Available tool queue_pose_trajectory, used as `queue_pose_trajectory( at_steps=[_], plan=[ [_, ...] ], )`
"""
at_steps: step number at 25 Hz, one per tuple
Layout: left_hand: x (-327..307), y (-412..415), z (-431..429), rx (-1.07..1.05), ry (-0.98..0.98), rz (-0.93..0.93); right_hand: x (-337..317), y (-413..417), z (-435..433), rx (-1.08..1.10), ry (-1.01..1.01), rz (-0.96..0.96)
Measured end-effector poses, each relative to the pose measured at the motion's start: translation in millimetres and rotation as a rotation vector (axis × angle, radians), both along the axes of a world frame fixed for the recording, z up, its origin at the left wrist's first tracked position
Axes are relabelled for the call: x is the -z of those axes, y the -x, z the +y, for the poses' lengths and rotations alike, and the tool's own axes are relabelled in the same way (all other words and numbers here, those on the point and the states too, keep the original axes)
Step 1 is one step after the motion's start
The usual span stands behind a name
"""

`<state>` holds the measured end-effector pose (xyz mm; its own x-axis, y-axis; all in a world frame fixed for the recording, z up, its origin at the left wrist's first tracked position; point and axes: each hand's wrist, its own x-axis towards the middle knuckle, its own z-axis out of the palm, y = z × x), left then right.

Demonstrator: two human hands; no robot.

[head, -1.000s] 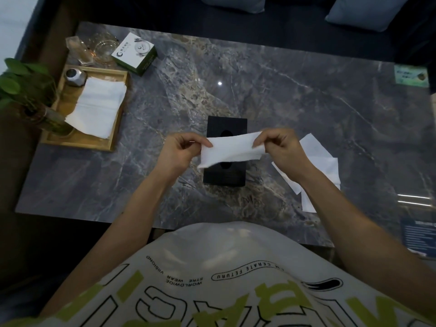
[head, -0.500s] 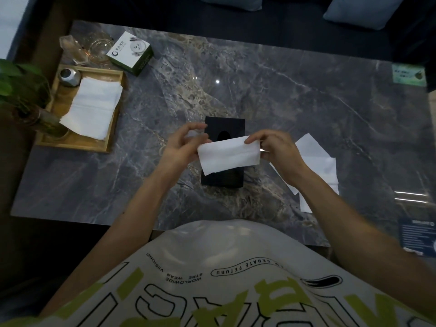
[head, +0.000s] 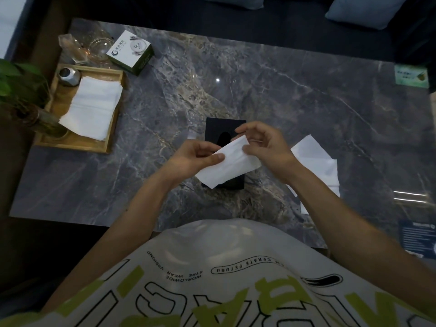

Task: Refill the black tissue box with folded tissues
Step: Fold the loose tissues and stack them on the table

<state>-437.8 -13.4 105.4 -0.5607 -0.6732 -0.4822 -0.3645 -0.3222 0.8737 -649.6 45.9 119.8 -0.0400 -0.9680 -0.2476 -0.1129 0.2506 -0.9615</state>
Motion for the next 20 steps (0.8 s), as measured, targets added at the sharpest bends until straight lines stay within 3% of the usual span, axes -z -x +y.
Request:
queue_pose_trajectory(
  at_steps=[9,12,16,20],
  plan=[
    [9,-7,0,-0.201,-0.041,0.155,20,-7,4,0.018,-0.315,-0.202],
    [23,-12,5,-0.300,-0.089,0.127,26,-15,3,0.140,-0.333,-0.319],
    [37,-20,11,-0.363,-0.073,0.061,32,-35,3,0.130,-0.365,-0.415],
    [42,-33,11,-0.442,-0.132,0.065,42,-50,1,0.099,-0.390,-0.293]
  ],
)
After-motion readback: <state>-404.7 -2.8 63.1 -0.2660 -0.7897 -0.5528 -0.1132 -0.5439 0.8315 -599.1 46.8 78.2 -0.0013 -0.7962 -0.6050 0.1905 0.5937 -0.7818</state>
